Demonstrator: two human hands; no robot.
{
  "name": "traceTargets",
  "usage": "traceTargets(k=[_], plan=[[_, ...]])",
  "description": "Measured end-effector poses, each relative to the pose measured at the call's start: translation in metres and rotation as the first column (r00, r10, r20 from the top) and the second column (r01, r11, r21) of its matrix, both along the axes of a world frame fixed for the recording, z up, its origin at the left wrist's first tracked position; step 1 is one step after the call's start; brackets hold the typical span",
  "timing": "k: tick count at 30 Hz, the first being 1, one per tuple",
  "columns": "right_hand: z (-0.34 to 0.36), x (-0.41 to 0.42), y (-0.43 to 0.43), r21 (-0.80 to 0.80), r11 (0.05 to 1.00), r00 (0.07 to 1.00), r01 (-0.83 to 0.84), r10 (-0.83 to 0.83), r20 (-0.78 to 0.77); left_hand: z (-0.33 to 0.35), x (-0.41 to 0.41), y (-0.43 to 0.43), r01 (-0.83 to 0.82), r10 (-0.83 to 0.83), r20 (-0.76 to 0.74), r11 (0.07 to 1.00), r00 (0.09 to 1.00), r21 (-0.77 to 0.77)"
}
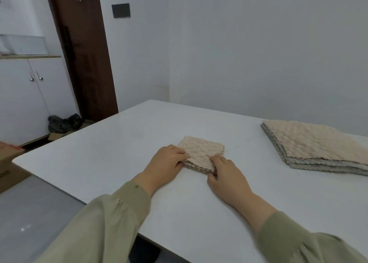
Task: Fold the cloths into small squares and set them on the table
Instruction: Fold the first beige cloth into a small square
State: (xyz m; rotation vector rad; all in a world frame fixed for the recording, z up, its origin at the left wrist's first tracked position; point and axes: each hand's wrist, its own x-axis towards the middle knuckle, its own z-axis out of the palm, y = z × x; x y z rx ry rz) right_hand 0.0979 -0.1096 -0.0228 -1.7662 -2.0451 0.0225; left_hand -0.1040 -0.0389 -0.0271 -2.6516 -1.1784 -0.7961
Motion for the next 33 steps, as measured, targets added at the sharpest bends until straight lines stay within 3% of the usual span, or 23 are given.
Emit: traceTargets(k=[6,11,16,20,23,25,31,33], plan=[[-0.003,-0.054,0.063,0.001,1.0,0.999,-0.031,0.031,-0.022,0.001,-0.055,0.052,0.036,-0.032,-0.078,0.998,0.996,0.047],[-0.003,-0.109,0.122,0.036,0.994,0.994,-0.106,0.106,-0.002,-0.002,-0.115,0.11,-0.041,0.044,-0.048,0.997,0.998,0.072],[0.0,-0.163,0.177,0.018,0.984,0.974,-0.178,0.179,-0.139,-0.004,-0.164,0.158,-0.182,0.181,0.102,0.983,0.978,0.002],[-0.002,-0.204,0.218,0.045,0.96,0.956,-0.275,0.278,-0.091,-0.007,-0.205,0.191,-0.346,0.358,0.23,0.934,0.905,-0.091],[-0.005,-0.231,0.245,0.037,0.943,0.942,-0.33,0.332,-0.054,-0.008,-0.221,0.209,-0.408,0.403,0.264,0.912,0.876,-0.037],[-0.006,-0.243,0.26,-0.001,0.94,0.94,-0.342,0.341,-0.026,-0.007,-0.226,0.218,-0.436,0.426,0.264,0.9,0.865,-0.022],[-0.007,-0.256,0.281,-0.107,0.944,0.949,-0.313,0.315,0.0,-0.001,-0.228,0.234,-0.595,0.628,0.115,0.771,0.77,-0.228],[-0.007,-0.255,0.282,-0.088,0.951,0.955,-0.295,0.296,-0.005,0.002,-0.224,0.231,-0.622,0.654,0.116,0.75,0.748,-0.224]])
